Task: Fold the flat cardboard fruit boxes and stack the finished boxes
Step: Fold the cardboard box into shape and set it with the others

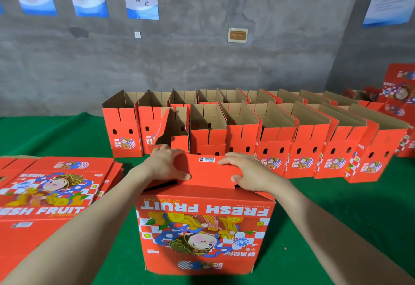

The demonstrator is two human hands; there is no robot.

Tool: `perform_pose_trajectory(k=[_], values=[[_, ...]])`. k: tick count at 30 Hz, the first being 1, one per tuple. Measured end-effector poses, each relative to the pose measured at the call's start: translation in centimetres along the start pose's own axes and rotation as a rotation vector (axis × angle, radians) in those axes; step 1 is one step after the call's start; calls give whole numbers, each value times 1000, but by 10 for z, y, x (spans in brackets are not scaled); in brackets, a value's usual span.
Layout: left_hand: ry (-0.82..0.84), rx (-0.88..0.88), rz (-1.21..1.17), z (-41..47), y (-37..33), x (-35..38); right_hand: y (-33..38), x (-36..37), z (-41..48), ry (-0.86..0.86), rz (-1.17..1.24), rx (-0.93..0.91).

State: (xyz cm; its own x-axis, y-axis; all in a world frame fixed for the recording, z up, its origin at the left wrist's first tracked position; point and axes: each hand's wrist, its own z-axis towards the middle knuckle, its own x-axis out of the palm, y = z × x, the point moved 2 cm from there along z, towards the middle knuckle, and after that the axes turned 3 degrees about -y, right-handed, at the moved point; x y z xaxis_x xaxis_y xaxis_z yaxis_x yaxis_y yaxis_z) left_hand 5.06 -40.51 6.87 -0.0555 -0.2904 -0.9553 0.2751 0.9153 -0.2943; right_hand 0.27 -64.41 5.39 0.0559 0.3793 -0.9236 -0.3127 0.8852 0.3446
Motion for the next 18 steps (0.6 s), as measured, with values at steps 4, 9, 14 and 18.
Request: perform_pose_trajectory(k=[4, 9, 14, 18], values=[[55, 13, -12, -1, 4, 0, -2, -1, -4, -49, 74, 20], [91, 55, 6, -6, 11, 2, 1, -3, -9, -54, 40, 34], [0, 45, 10, -9, 6, 6, 3, -7, -10, 2, 31, 99], [-4, 48, -71, -12, 11, 5, 3, -12, -10, 77, 31, 117]])
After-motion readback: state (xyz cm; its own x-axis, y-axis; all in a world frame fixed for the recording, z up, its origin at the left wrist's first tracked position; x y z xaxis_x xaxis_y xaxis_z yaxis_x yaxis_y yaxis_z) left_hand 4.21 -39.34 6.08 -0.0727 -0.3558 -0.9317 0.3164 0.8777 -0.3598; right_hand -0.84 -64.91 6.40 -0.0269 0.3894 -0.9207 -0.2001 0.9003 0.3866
